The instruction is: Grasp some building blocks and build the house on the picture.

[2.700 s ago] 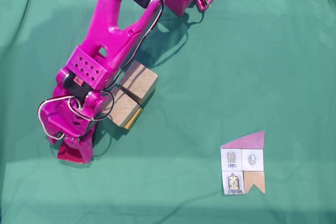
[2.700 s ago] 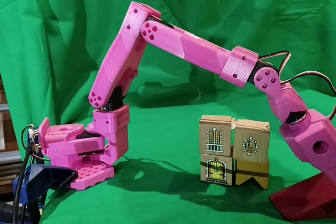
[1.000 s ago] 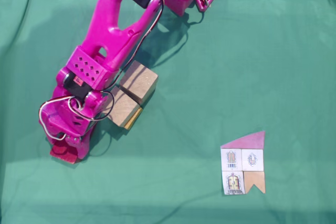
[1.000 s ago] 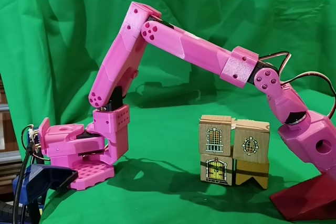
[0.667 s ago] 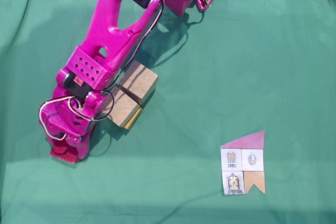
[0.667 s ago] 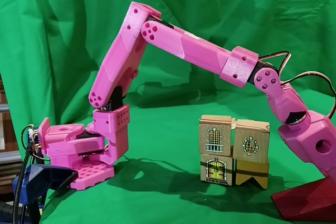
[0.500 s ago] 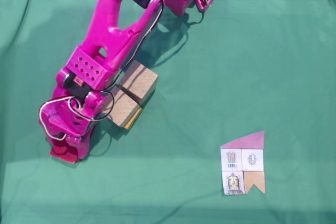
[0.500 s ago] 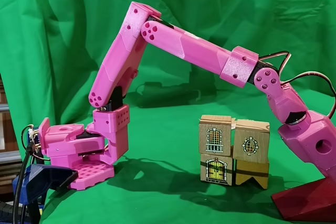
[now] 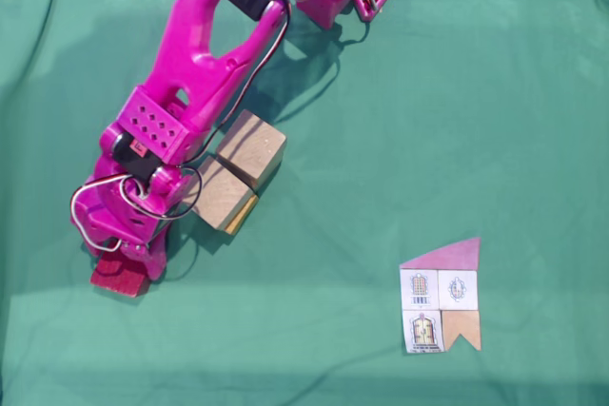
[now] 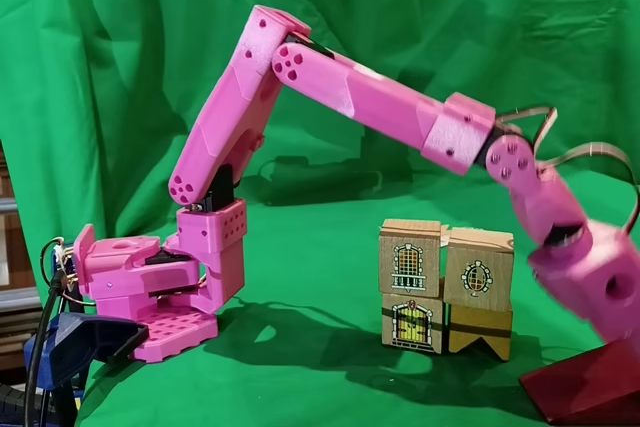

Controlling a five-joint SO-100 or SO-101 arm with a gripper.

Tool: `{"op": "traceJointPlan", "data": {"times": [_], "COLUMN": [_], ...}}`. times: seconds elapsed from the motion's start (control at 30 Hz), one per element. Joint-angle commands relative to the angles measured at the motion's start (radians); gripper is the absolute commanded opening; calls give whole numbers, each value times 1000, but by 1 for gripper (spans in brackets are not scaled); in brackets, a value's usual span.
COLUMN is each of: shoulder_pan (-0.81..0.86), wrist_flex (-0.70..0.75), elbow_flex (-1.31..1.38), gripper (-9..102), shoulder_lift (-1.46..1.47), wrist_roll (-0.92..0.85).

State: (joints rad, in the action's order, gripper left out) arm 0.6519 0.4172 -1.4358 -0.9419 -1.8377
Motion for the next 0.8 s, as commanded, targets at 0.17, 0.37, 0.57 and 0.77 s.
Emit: {"op": "traceJointPlan", "data": {"times": [0.17, 0.37, 0.57, 0.77], "shoulder_pan": [-6, -6, -6, -6], "wrist_flex": [-5, -5, -5, -5], "elbow_flex": [20, 29, 29, 31], "gripper": [31, 30, 30, 30], "shoulder_lift": [-12, -11, -11, -11], "wrist_roll": [2, 3, 6, 15]}}
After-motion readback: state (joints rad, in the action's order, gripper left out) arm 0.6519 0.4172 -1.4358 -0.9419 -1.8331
